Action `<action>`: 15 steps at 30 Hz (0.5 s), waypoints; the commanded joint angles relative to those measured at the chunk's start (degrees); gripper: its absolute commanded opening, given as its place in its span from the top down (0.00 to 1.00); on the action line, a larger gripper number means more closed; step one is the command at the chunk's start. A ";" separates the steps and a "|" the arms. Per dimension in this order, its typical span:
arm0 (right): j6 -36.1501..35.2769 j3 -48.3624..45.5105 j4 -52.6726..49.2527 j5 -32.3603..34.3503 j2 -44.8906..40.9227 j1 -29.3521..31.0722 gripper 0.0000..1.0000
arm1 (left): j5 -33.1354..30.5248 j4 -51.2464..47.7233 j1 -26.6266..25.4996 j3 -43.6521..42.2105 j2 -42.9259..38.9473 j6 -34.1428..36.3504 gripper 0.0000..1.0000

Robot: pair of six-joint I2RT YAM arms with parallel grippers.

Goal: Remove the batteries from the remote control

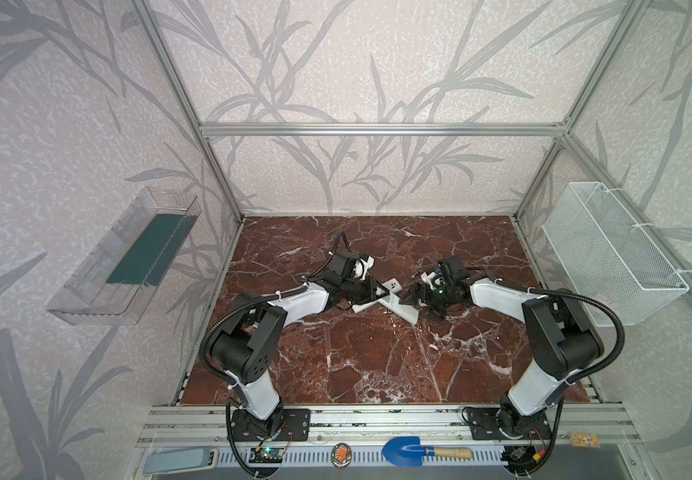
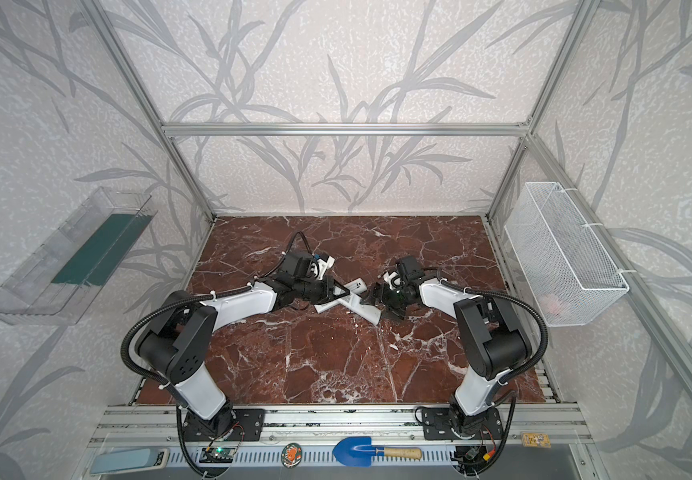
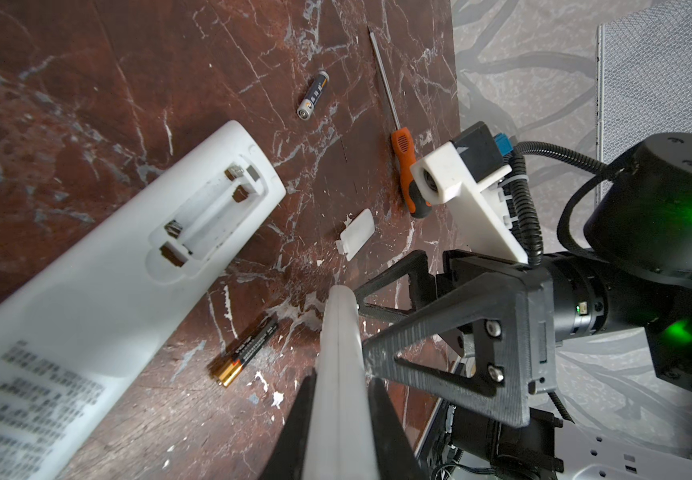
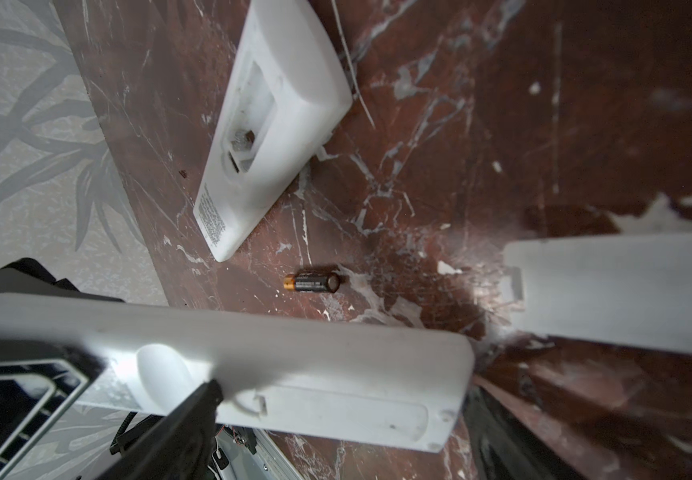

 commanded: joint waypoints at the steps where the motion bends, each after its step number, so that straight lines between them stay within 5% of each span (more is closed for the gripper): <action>1: 0.57 -0.21 1.36 -0.65 0.49 0.21 0.09 | 0.60 -0.52 -0.40 1.57 0.58 0.72 1.00; 15: -1.80 -1.24 -1.89 1.82 3.12 0.75 0.22 | 0.14 -0.64 -0.65 1.43 0.73 0.54 1.00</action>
